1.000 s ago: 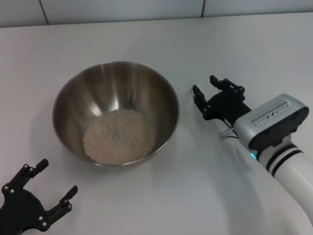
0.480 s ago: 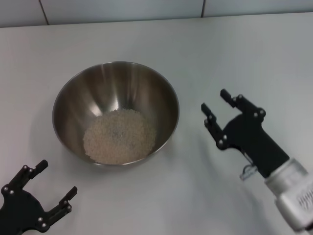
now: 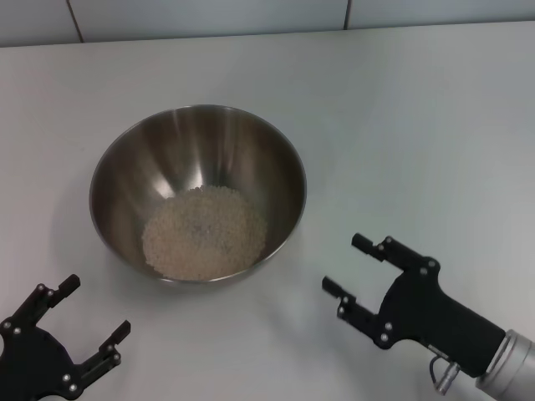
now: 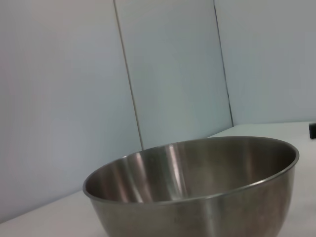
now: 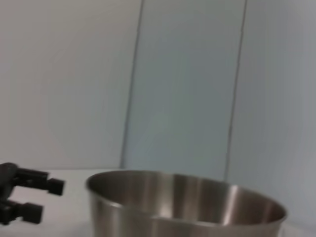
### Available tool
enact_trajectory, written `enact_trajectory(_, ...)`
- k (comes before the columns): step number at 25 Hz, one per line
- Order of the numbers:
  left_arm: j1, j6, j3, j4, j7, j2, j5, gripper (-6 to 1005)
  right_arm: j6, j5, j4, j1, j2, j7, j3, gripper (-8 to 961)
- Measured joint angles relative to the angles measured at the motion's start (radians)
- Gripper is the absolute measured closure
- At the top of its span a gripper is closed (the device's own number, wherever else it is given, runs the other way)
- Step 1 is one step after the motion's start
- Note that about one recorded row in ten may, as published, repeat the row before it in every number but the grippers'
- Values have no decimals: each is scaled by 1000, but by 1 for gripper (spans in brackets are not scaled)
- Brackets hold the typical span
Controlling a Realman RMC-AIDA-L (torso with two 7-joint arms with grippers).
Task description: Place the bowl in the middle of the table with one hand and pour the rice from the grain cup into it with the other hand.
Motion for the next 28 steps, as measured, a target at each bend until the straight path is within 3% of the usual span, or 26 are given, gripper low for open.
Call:
enact_trajectory(12,-1,2,2,-2,0,0,1,155,25,-3,-17,26,4,45,-21,178)
enact_trajectory(28,-9,2,2,-3,-1,0,1,155,29,0,-20,27,5,48,-21,183)
